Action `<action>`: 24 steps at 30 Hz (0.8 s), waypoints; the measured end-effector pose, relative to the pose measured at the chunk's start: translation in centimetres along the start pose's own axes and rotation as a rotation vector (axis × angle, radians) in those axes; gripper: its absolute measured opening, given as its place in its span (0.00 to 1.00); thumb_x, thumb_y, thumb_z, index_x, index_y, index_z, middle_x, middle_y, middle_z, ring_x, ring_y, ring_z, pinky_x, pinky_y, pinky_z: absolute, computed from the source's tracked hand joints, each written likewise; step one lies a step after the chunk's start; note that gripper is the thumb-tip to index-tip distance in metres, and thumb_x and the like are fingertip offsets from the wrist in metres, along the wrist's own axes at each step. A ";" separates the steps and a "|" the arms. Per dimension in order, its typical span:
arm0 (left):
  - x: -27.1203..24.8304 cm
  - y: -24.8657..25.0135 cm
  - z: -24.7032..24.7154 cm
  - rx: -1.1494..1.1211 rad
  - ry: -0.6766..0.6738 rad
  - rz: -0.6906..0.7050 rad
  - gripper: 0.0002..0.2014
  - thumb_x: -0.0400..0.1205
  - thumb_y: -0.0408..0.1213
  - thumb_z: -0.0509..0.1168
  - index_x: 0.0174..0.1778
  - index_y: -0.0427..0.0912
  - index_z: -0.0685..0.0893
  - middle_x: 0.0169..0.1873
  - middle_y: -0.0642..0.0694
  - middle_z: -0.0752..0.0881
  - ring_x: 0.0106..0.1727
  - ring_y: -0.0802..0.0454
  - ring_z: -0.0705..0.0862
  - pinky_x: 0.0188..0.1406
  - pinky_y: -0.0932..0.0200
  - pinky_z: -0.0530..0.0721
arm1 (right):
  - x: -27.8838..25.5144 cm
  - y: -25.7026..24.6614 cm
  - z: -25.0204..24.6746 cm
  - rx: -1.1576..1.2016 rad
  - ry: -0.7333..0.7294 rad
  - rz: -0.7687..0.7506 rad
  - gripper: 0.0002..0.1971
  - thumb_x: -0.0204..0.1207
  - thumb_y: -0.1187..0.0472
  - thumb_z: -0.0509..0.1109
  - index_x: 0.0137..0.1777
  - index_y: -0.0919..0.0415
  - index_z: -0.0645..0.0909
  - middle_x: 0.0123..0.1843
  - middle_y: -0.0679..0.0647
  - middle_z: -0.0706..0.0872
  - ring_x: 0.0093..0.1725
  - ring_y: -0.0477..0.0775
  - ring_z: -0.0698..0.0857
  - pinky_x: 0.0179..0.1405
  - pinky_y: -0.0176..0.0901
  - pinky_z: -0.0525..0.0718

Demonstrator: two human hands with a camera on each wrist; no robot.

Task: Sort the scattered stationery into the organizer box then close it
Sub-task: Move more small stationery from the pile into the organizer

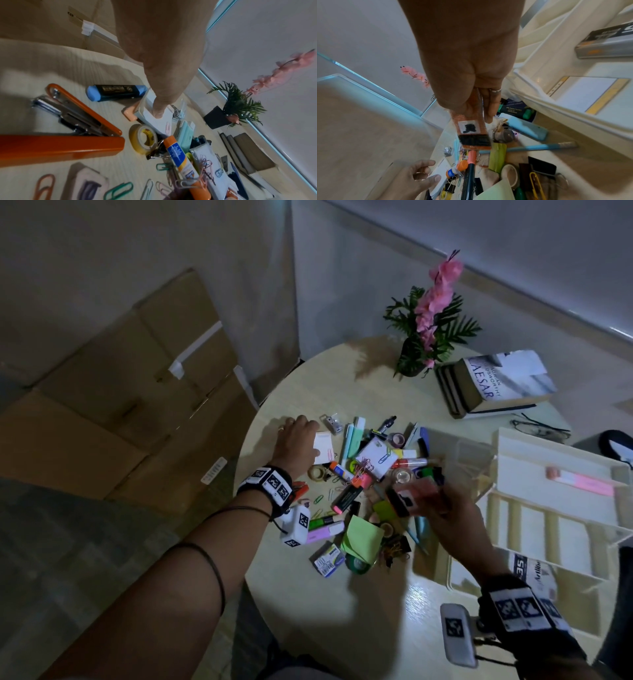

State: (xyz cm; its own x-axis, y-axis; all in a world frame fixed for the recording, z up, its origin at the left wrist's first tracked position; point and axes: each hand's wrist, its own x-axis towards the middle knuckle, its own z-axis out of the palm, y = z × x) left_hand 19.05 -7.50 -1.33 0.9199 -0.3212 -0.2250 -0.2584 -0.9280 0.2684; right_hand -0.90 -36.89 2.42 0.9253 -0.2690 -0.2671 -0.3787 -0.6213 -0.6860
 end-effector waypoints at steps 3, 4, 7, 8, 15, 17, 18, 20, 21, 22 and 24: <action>-0.3 0.2 0.0 0.062 -0.011 -0.028 0.30 0.77 0.51 0.80 0.72 0.45 0.80 0.69 0.39 0.74 0.71 0.36 0.74 0.70 0.38 0.78 | -0.9 -0.6 -0.2 0.055 0.009 -0.029 0.11 0.81 0.56 0.79 0.61 0.50 0.86 0.51 0.45 0.95 0.50 0.48 0.94 0.49 0.63 0.92; -0.4 0.2 0.2 0.063 -0.020 -0.040 0.32 0.76 0.54 0.79 0.73 0.46 0.79 0.70 0.39 0.73 0.72 0.36 0.73 0.72 0.37 0.77 | -1.1 -0.6 -0.3 0.059 0.004 -0.034 0.11 0.81 0.59 0.79 0.61 0.50 0.86 0.52 0.46 0.94 0.50 0.49 0.93 0.50 0.64 0.92; -0.7 0.3 0.6 0.038 -0.055 -0.042 0.32 0.74 0.53 0.81 0.72 0.47 0.80 0.70 0.40 0.69 0.73 0.36 0.69 0.73 0.36 0.75 | -1.4 -1.0 -0.8 0.114 -0.012 -0.002 0.13 0.80 0.62 0.78 0.61 0.48 0.85 0.52 0.47 0.94 0.51 0.52 0.93 0.51 0.68 0.91; -0.7 0.4 0.6 0.027 -0.057 -0.034 0.32 0.73 0.52 0.82 0.70 0.47 0.81 0.70 0.41 0.69 0.73 0.36 0.69 0.72 0.36 0.76 | -1.5 -1.4 -1.1 0.150 -0.007 0.016 0.13 0.79 0.64 0.79 0.60 0.49 0.86 0.51 0.47 0.95 0.51 0.53 0.93 0.53 0.67 0.91; -0.5 1.6 -0.3 -0.220 -0.057 0.008 0.17 0.76 0.33 0.82 0.58 0.46 0.86 0.57 0.43 0.90 0.60 0.41 0.85 0.59 0.46 0.84 | -2.7 -4.1 -2.8 0.345 0.005 0.070 0.16 0.73 0.70 0.83 0.59 0.61 0.87 0.48 0.54 0.96 0.50 0.56 0.95 0.53 0.54 0.92; -1.0 1.5 -1.0 -0.317 -0.068 0.007 0.14 0.77 0.31 0.81 0.54 0.48 0.87 0.52 0.45 0.92 0.54 0.44 0.88 0.52 0.52 0.85 | -3.0 -4.3 -2.8 0.393 -0.006 0.078 0.13 0.74 0.72 0.82 0.57 0.64 0.89 0.48 0.55 0.96 0.49 0.55 0.95 0.52 0.54 0.91; -1.3 1.4 -1.5 -0.356 -0.051 0.015 0.14 0.76 0.31 0.81 0.53 0.49 0.88 0.50 0.46 0.92 0.52 0.45 0.89 0.50 0.54 0.84 | -3.2 -4.3 -2.7 0.415 -0.014 0.074 0.11 0.76 0.72 0.80 0.57 0.63 0.90 0.49 0.55 0.96 0.50 0.55 0.95 0.54 0.55 0.90; -2.0 1.4 -2.7 -0.439 0.009 0.046 0.15 0.74 0.33 0.83 0.53 0.50 0.90 0.49 0.49 0.93 0.49 0.48 0.90 0.45 0.59 0.81 | -3.6 -4.7 -2.4 0.461 -0.021 0.086 0.09 0.81 0.68 0.77 0.59 0.62 0.90 0.52 0.53 0.96 0.53 0.54 0.95 0.56 0.56 0.91; -2.4 1.5 -3.6 -0.489 0.041 0.061 0.15 0.73 0.33 0.83 0.54 0.50 0.92 0.48 0.50 0.93 0.47 0.51 0.89 0.43 0.60 0.80 | -3.8 -5.1 -2.4 0.490 -0.020 0.099 0.08 0.84 0.66 0.74 0.61 0.62 0.89 0.52 0.53 0.96 0.53 0.54 0.95 0.53 0.54 0.93; -2.7 1.8 -4.5 -0.550 0.058 0.069 0.16 0.73 0.33 0.84 0.54 0.49 0.93 0.47 0.51 0.93 0.45 0.55 0.89 0.41 0.61 0.80 | -4.1 -5.5 -2.3 0.523 -0.015 0.109 0.08 0.86 0.65 0.71 0.61 0.62 0.88 0.51 0.53 0.96 0.51 0.54 0.96 0.47 0.50 0.94; -3.7 2.9 -6.5 -0.727 0.006 0.097 0.16 0.72 0.32 0.85 0.54 0.46 0.95 0.46 0.53 0.93 0.43 0.59 0.89 0.42 0.60 0.83 | -4.5 -6.3 -2.1 0.556 0.004 0.104 0.08 0.89 0.64 0.67 0.61 0.63 0.87 0.50 0.55 0.96 0.47 0.53 0.96 0.38 0.40 0.92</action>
State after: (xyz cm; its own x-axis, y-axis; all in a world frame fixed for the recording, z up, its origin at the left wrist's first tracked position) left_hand 16.80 -7.76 6.32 0.9047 -0.3930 -0.1642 -0.0798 -0.5351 0.8410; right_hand -2.70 -33.33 9.34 0.8834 -0.3115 -0.3502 -0.3997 -0.1103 -0.9100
